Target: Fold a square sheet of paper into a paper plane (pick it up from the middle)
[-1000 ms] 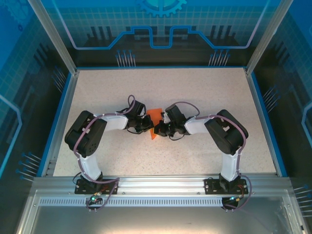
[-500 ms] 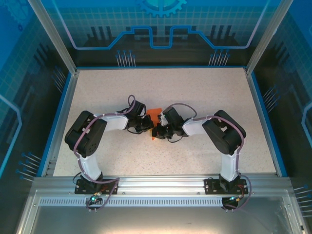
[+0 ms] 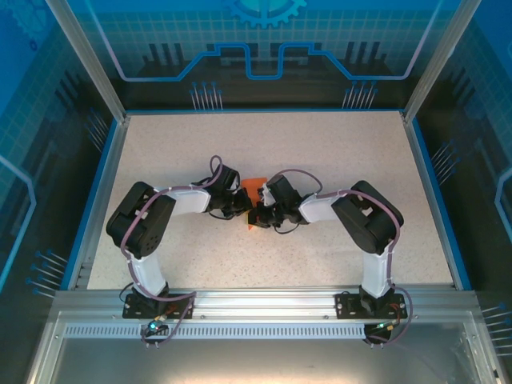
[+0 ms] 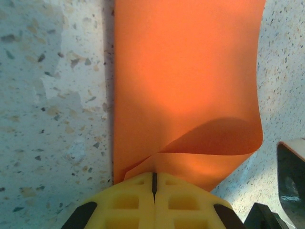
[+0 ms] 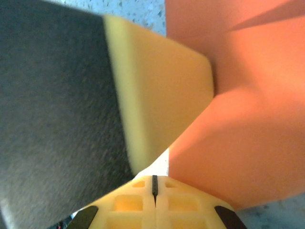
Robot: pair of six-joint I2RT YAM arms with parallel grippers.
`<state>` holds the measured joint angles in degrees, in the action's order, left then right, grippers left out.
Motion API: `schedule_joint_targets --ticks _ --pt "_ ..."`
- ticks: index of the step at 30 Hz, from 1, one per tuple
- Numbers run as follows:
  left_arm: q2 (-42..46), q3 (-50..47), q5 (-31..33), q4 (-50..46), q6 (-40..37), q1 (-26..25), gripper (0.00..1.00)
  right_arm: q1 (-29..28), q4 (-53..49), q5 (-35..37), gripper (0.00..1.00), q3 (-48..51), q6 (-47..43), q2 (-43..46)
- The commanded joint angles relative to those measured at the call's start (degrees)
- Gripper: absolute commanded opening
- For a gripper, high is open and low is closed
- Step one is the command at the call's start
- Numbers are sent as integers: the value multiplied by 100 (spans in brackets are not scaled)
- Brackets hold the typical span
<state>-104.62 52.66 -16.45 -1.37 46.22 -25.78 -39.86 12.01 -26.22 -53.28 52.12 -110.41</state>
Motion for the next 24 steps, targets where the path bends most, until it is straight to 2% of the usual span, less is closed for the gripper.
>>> schedule_joint_targets --ticks 1,9,14,19,24 --pt "-87 -144 418 -382 -65 -9 0 -216 -142 -48 1 48 -150 159" --pt "-50 -117 414 -429 -89 -8 0 -216 -664 280 0 -67 -47 -202" --pt "-33 -99 408 -452 -110 -12 0 -147 -684 346 0 11 -176 329" --pt "-15 -94 409 -465 -138 -15 0 274 -698 617 0 255 -330 1032" --pt "-12 -71 387 -493 -173 -15 0 695 -731 564 1 238 -452 1020"
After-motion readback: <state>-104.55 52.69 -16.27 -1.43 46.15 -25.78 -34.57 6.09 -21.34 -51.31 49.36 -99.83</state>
